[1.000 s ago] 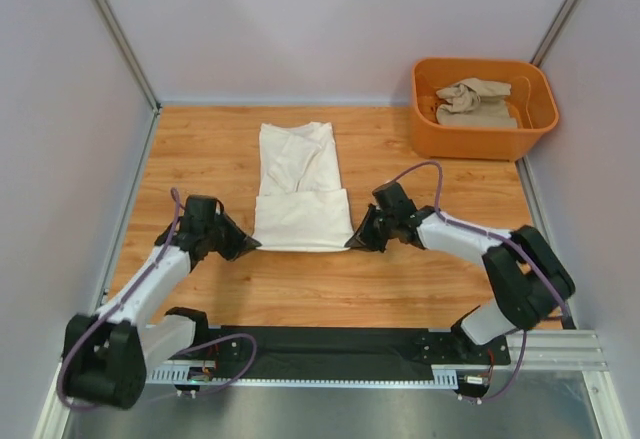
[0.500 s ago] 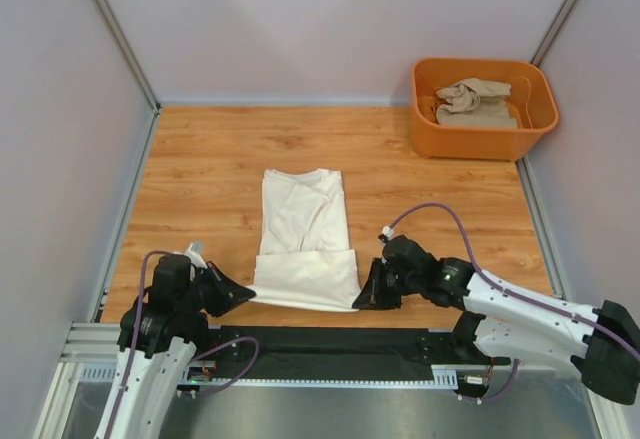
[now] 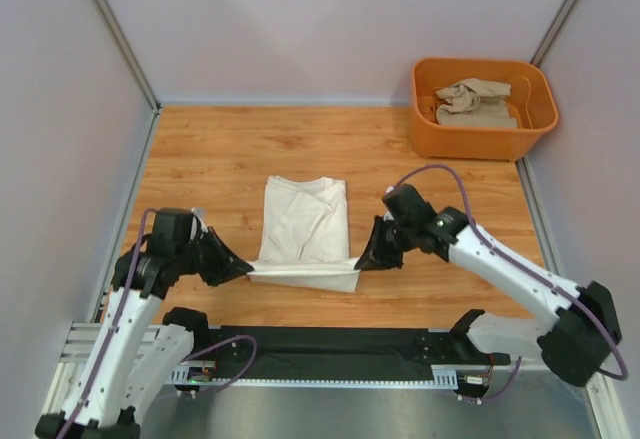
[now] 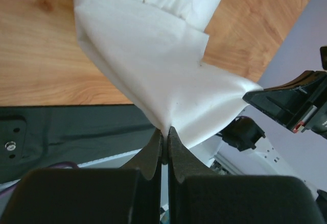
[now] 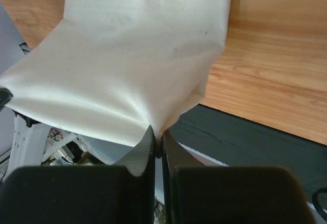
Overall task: Fold and stack the t-shirts
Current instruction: Fold the tshirt
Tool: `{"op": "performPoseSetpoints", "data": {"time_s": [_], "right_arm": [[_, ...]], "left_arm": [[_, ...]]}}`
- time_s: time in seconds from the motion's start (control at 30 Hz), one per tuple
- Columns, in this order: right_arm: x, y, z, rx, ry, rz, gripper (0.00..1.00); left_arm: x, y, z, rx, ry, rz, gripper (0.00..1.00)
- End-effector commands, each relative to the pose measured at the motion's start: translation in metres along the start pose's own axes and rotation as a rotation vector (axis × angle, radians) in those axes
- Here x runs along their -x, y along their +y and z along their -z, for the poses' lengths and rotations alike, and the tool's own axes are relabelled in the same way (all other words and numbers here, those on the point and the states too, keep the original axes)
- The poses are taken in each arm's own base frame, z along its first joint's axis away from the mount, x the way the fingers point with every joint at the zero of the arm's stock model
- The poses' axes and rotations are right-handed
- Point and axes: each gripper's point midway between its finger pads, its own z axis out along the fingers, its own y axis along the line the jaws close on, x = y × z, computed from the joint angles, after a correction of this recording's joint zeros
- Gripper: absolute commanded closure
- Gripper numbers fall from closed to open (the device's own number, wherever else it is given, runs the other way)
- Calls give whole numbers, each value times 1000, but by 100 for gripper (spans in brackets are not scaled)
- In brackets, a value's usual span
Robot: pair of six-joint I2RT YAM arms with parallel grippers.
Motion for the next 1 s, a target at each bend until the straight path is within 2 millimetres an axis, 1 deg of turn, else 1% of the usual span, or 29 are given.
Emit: {"op": "performPoseSetpoints", "data": {"time_s": [0.0, 0.03, 0.07, 0.1, 0.13, 0.17, 0.2, 0.23, 0.27, 0.3, 0.33, 0.4, 0.43, 0.47, 0.5, 0.53, 0.57, 0.6, 0.63, 0.67, 0.7, 0.73, 0.77, 0.8, 0.83, 0.87, 0.9, 0.93, 0.97], "right_arm": [[31, -14, 6, -145, 84, 108, 100], [42, -7, 6, -139, 87, 116, 100], [49, -7, 4, -154, 105, 110, 100], [70, 2, 2, -145, 98, 97, 100], [79, 4, -1, -141, 107, 100, 100], [87, 6, -2, -136, 113, 90, 100], [107, 11, -7, -120, 110, 67, 100], [118, 13, -10, -110, 106, 74, 100], [129, 17, -12, -101, 101, 72, 100], [143, 16, -15, -89, 103, 47, 100], [161, 23, -22, -76, 98, 49, 100], [183, 25, -31, -48, 104, 21, 99], [201, 28, -41, -39, 102, 24, 99], [212, 25, -42, -43, 104, 20, 99], [223, 27, -44, -40, 95, 23, 98], [238, 25, -55, -37, 92, 16, 98], [249, 25, -59, -26, 84, 1, 98], [260, 24, -64, 7, 82, -10, 96], [273, 22, -69, 4, 59, -5, 94], [294, 18, -81, -1, 41, -3, 90], [305, 17, -82, 26, 48, -11, 81], [319, 18, -82, 30, 27, 3, 72], [345, 10, -85, -28, -48, 37, 64], [362, 13, -78, -42, -101, 97, 58], [381, 11, -62, -96, -164, 139, 52], [379, 3, -61, -140, -158, 124, 52], [384, 13, -43, -145, -206, 161, 46], [380, 11, -36, -170, -205, 202, 45], [376, 9, -36, -188, -216, 218, 44]], "left_arm": [[53, -29, -10, 34, -115, -97, 100], [62, -30, -24, 81, -73, -90, 100], [75, -48, -21, 66, -89, -107, 100], [84, -54, -24, 85, -93, -112, 100], [101, -68, -29, 98, -98, -127, 100], [113, -75, -33, 103, -110, -134, 100], [124, -80, -37, 110, -117, -133, 100], [141, -90, -44, 122, -114, -135, 100], [154, -95, -48, 117, -129, -130, 100], [163, -100, -53, 110, -129, -132, 100], [179, -105, -63, 121, -126, -130, 100], [197, -111, -77, 113, -128, -144, 100], [211, -110, -94, 125, -98, -135, 100], [216, -114, -103, 95, -56, -125, 100], [223, -104, -129, 121, -3, -130, 100], [235, -114, -130, 126, -7, -140, 100], [245, -114, -138, 137, -15, -150, 100], [256, -114, -146, 143, -36, -166, 100], [273, -113, -161, 150, -65, -171, 99], [285, -110, -168, 158, -91, -173, 97], [295, -101, -186, 171, -95, -169, 90], [313, -113, -189, 133, -130, -186, 81], [321, -118, -194, 120, -130, -201, 69], [330, -107, -209, 164, -123, -233, 65], [346, -114, -203, 204, -162, -263, 61], [352, -124, -192, 192, -178, -266, 61], [355, -128, -186, 200, -192, -284, 59], [354, -140, -170, 194, -231, -343, 50], [352, -145, -161, 183, -254, -373, 19]]}}
